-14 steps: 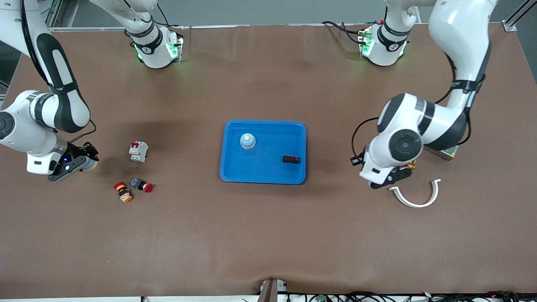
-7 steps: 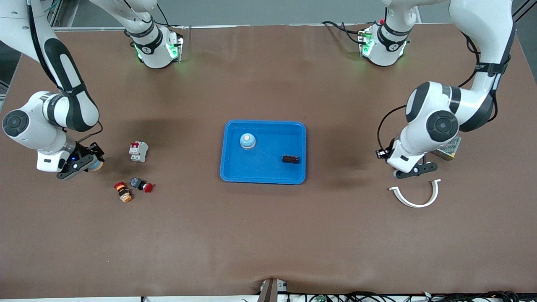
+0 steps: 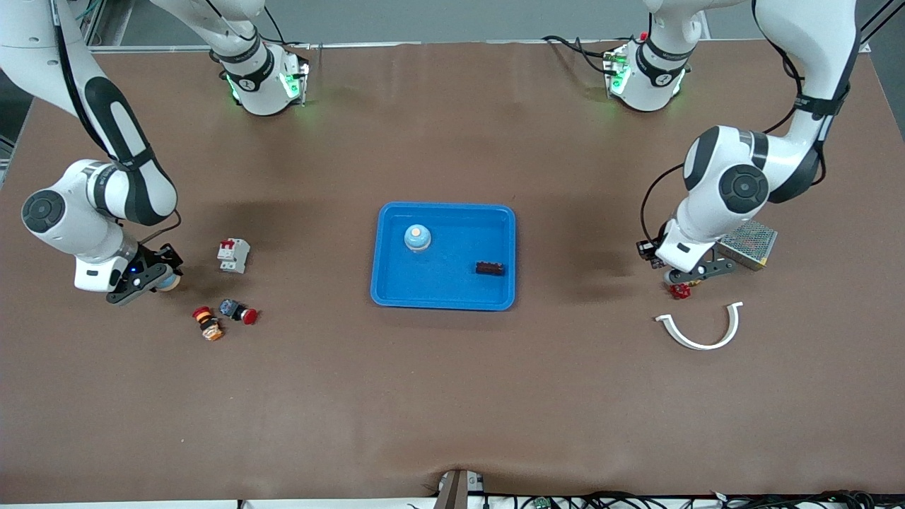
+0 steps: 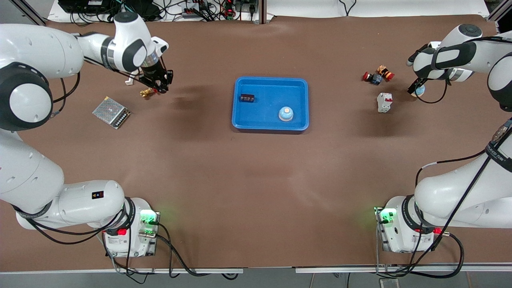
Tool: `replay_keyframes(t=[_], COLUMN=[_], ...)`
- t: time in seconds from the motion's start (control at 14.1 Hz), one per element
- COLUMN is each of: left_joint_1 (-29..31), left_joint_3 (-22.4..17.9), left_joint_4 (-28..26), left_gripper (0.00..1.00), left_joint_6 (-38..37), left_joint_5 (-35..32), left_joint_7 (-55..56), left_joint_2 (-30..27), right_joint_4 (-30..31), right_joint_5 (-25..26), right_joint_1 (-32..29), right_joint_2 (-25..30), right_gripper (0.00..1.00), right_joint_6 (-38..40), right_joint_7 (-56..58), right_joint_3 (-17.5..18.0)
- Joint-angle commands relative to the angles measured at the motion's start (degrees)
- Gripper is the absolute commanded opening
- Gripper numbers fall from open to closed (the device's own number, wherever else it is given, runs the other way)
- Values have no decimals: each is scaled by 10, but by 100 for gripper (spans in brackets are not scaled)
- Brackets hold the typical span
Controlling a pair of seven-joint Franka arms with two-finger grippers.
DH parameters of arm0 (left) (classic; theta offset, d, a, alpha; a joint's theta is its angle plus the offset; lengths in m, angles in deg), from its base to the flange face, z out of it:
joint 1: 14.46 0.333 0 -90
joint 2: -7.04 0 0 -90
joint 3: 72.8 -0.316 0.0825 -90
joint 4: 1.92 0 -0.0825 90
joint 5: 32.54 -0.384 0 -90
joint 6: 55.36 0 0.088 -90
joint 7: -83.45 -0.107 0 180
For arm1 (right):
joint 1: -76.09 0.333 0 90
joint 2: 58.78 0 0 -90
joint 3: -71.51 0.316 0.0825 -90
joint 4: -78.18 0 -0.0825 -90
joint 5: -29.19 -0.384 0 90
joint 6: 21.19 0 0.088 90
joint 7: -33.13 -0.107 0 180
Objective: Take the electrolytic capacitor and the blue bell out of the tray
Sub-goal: 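Lower the bell with the right gripper while the left gripper carries the capacitor, then set the bell beside the breaker with the right gripper and open it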
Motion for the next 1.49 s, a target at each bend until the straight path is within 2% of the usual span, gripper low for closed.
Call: replay_keyframes(t=[0.0, 0.28, 0.57, 0.78, 0.92, 0.99, 1.13, 1.42], left_joint_1=[1, -4, -12, -16, -19, -22, -24, -24], left_joint_3=[11, 18, 21, 21, 21, 21, 20, 20], left_joint_4=[-52, -61, -61, -62, -61, -62, -62, -62], left_gripper=[0, 0, 0, 0, 0, 0, 0, 0], left_joint_6=[58, 66, 66, 83, 93, 97, 112, 130], left_joint_5=[2, -1, -54, -56, -56, -56, -57, -65], left_joint_7=[-19, -70, -73, -72, -68, -66, -64, -61], left_joint_2=[-22, -13, 4, 17, 26, 29, 40, 54], right_joint_4=[8, 8, 7, 7, 6, 6, 5, -6], right_joint_5=[0, -1, -2, -3, -3, -7, -8, -12], right_joint_1=[-15, -16, -16, -15, -15, -14, -14, -11], right_joint_2=[-5, -12, -21, -22, -22, -22, -22, 1], right_gripper=[28, 28, 29, 30, 40, 53, 100, 100], right_joint_6=[-19, -22, -27, -27, -27, -27, -26, 12], right_joint_7=[11, 10, 10, 8, 6, 6, 4, -3], right_joint_3=[10, 12, 13, 14, 14, 14, 14, 15])
